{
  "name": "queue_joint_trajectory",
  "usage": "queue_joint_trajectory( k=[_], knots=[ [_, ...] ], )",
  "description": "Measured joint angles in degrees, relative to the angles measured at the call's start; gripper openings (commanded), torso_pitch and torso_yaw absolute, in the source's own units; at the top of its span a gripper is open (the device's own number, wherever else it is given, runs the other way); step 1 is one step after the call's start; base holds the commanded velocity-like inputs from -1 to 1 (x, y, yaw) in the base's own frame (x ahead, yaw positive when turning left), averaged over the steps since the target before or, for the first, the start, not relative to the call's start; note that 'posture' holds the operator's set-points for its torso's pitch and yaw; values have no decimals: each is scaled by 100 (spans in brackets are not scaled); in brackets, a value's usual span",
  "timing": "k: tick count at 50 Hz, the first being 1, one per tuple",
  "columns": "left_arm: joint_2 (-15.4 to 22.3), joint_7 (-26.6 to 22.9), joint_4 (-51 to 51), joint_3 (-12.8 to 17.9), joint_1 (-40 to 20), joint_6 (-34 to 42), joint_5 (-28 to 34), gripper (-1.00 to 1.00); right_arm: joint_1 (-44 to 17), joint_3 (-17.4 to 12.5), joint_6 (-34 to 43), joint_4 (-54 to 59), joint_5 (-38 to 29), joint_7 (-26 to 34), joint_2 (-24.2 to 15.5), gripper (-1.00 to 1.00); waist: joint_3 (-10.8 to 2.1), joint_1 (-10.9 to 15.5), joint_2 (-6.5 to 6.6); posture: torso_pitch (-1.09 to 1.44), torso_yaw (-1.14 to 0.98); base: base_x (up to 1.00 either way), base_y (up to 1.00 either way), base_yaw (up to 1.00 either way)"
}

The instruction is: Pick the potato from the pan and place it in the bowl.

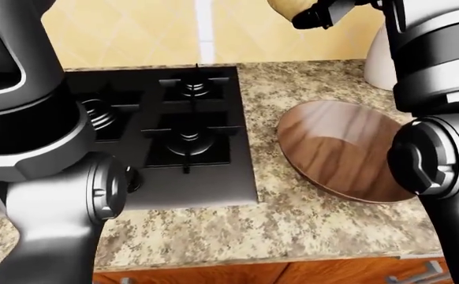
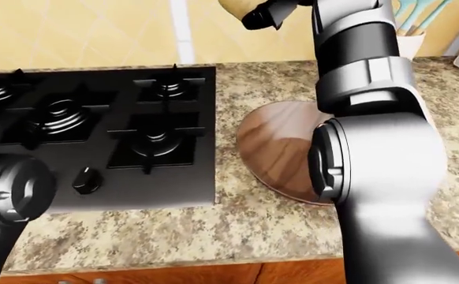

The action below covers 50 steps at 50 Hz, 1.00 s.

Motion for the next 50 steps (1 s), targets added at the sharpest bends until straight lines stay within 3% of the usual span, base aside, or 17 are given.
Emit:
queue_joint_trajectory(
  k=[1, 6, 10, 13, 14, 16, 30, 33, 35, 42, 50],
  knots=[
    [14, 4, -1, 17, 46, -2, 5, 100, 9, 4, -10, -22, 3, -4, 35, -100, 6, 35, -70, 0, 0, 0, -45, 0],
    [32, 28, 78, 46, 62, 90, 46, 100, 46, 53, -10, 76, 35, 83, 109, -100, -79, -41, -77, 0, 0, 0, -45, 0],
    [63, 16, 9, 47, 19, 31, 44, 100, -41, 28, -17, 10, 15, 53, 68, -100, -40, -47, -366, 0, 0, 0, -47, 0],
    [50, 10, 48, 38, -12, 12, 51, 100, -84, 30, -76, -44, 11, 42, 43, -100, -68, -50, -669, 0, 0, 0, -31, 0],
    [19, 4, 16, 8, 10, 11, 47, 100, -86, 13, -91, -68, 12, 40, 2, -100, 41, -77, -642, 0, 0, 0, 0, 0],
    [-7, -37, 34, -78, 0, 22, 6, 100, -82, -6, -88, -53, -6, 50, -78, -100, 228, -114, -713, 0, 0, 0, 0, 0],
    [131, -141, 122, -23, 85, -123, 31, 100, -88, 141, -242, -146, -353, 535, -230, -100, 426, -205, -452, 0, 0, 0, 0, 0],
    [147, -146, 147, -17, 86, -122, 64, 100, -184, 134, -243, -306, -429, 678, -323, -100, 405, -242, -329, 0, 0, 0, 0, 0],
    [165, -153, 178, -12, 72, -131, 81, 100, -269, 148, -275, -423, -492, 771, -362, -100, 325, -283, -163, 0, 0, 0, 0, 0],
    [199, -160, 179, 57, 140, -159, 153, 100, -170, 198, -466, -764, -694, 1103, -302, -100, 213, -212, -425, 0, 0, 0, 0, 0],
    [219, -171, 241, 77, 156, -197, 165, 100, 64, 263, -502, -1166, -970, 1503, -251, -100, 231, -126, -458, 0, 0, 0, 0, 0]
  ],
)
